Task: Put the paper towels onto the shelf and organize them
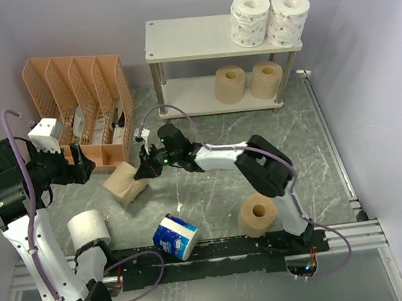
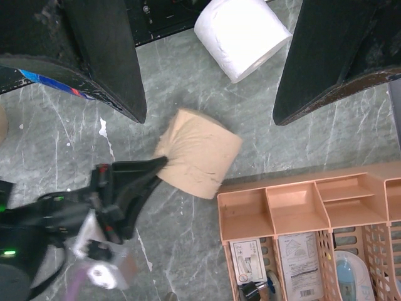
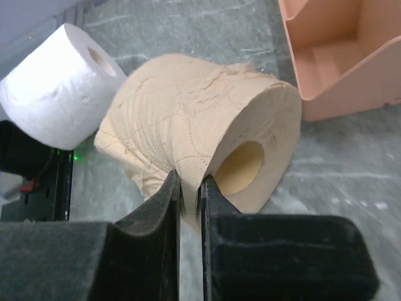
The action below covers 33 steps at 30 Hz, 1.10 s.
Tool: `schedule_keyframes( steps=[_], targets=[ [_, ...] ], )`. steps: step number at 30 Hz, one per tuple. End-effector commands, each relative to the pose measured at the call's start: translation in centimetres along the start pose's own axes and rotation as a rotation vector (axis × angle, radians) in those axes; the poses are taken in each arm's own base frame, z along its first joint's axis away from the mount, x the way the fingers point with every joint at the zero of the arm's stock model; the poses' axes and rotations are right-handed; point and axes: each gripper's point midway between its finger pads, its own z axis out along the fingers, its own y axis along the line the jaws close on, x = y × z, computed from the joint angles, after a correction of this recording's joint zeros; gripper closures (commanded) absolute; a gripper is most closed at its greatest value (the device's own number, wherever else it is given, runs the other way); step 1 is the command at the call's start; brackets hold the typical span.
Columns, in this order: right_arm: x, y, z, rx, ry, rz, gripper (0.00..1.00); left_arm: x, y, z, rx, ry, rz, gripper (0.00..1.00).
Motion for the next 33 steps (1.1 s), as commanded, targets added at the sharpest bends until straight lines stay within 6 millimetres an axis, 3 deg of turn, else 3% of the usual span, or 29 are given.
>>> schedule_keyframes(
  steps=[1, 2, 6, 11, 14, 18, 24, 28, 33],
  targets=[
    [-6.2, 2.7, -4.8, 0.184, -0.004, -0.345, 1.0, -0.1, 0.0, -0.1, -0.005, -0.013, 0.0, 0.06],
    [-7.8, 3.3, -6.2, 0.245, -0.007, -0.419, 1.0, -0.2, 0.0, -0.2, -0.004, -0.013, 0.001, 0.06],
    [-10.2, 2.8, -10.5, 0.467, 0.073, -0.606, 1.0, -0.2, 0.0, -0.1, 0.001, -0.012, 0.002, 0.06],
    [-11.1, -0.2, -16.0, 0.79, 0.237, -0.811, 1.0, -0.2, -0.1, -0.2, 0.002, -0.016, 0.006, 0.06],
    [-11.1, -2.2, -18.4, 0.946, 0.348, -0.888, 1.0, -0.2, -0.3, -0.4, 0.002, -0.021, 0.011, 0.06],
    [-11.4, -4.9, -20.6, 1.141, 0.48, -0.961, 1.0, -0.3, -0.5, -0.5, 0.005, -0.027, 0.017, 0.06],
    [-12.9, -7.8, -21.8, 1.228, 0.452, -0.947, 1.0, -0.3, -0.7, -0.7, 0.01, -0.034, 0.024, 0.06],
    [-13.4, -11.4, -24.2, 1.3, 0.489, -0.933, 1.0, -0.4, -0.9, -1.0, 0.004, -0.046, 0.032, 0.06],
    [-15.5, -15.5, -26.8, 1.35, 0.454, -0.894, 1.0, -0.4, -0.7, -1.2, -0.02, -0.052, 0.032, 0.06]
  ],
)
